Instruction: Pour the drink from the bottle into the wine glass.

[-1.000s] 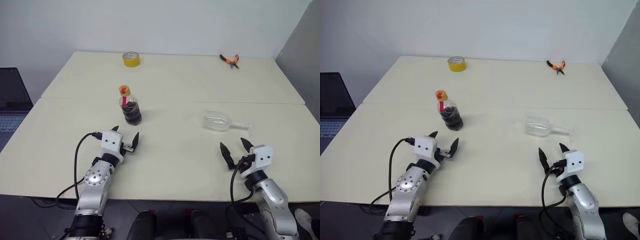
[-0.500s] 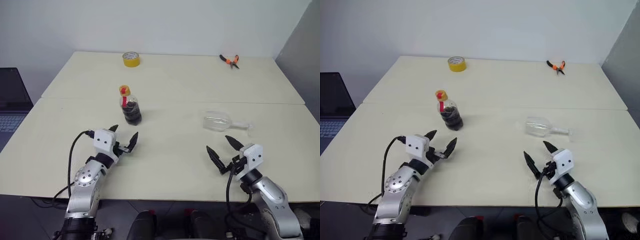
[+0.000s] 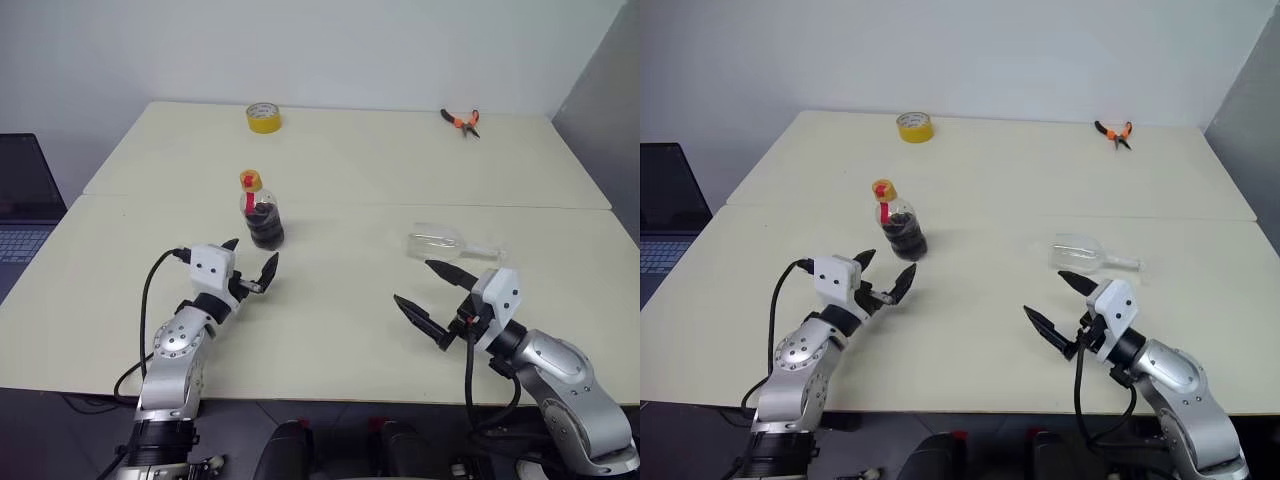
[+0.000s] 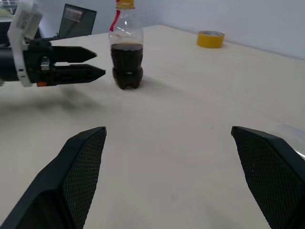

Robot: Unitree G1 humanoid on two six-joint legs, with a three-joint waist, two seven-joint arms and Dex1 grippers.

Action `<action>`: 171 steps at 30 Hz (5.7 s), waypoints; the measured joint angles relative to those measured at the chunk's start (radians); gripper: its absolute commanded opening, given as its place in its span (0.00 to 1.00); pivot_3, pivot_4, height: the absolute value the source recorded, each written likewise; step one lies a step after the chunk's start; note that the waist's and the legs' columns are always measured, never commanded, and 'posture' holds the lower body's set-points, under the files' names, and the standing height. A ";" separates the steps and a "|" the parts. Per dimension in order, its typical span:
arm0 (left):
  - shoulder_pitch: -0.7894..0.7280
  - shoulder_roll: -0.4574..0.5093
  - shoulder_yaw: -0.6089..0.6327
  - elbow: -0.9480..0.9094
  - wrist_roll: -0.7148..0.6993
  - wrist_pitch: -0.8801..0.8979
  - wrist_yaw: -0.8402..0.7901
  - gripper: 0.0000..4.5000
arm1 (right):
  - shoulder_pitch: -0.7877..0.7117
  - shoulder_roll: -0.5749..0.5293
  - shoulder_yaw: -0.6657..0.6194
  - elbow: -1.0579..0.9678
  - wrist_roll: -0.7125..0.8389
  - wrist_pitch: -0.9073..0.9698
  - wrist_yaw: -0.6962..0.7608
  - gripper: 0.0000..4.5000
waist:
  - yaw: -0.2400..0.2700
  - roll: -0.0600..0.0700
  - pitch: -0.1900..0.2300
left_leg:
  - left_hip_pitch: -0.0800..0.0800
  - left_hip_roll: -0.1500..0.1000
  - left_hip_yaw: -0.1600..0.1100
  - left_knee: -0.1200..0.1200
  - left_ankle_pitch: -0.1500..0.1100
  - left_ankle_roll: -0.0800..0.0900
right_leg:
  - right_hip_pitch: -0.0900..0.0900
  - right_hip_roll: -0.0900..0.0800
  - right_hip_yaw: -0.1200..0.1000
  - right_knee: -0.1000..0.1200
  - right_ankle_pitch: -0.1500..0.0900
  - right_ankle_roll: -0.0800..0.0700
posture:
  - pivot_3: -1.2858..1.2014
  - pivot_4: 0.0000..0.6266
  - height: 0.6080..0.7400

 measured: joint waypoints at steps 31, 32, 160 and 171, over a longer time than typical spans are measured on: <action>-0.377 -0.040 -0.010 0.533 0.060 -0.157 0.020 0.99 | -0.132 -0.024 0.012 0.010 0.093 0.092 0.083 1.00 | 0.000 0.000 0.000 | -0.001 -0.001 0.000 0.000 0.000 0.000 | 0.000 0.000 -0.001 0.000 0.000 0.000 | 0.52 0.24 1.00; -0.380 -0.044 -0.011 0.545 0.060 -0.161 0.020 0.99 | -0.135 -0.024 0.016 0.010 0.093 0.095 0.083 1.00 | 0.000 0.000 0.000 | -0.001 -0.001 0.000 0.000 0.000 0.000 | 0.000 0.000 -0.001 0.000 0.000 0.000 | 0.52 0.24 1.00; -0.201 -0.086 -0.351 -0.005 -0.006 0.080 -0.408 0.17 | -0.362 -0.076 -0.063 -0.115 0.341 0.458 -0.015 0.97 | 0.001 0.001 0.002 | -0.003 -0.001 -0.002 0.000 0.000 0.000 | -0.001 0.000 -0.002 -0.002 0.000 0.000 | 0.52 0.24 1.00; -0.226 -0.116 -0.352 0.073 0.031 0.034 -0.364 0.16 | -0.364 0.128 0.019 -0.226 0.211 0.548 -0.459 0.97 | -0.002 0.001 0.002 | -0.003 -0.001 -0.001 0.000 0.000 0.000 | -0.001 0.000 -0.001 -0.002 0.000 0.000 | 0.52 0.24 1.00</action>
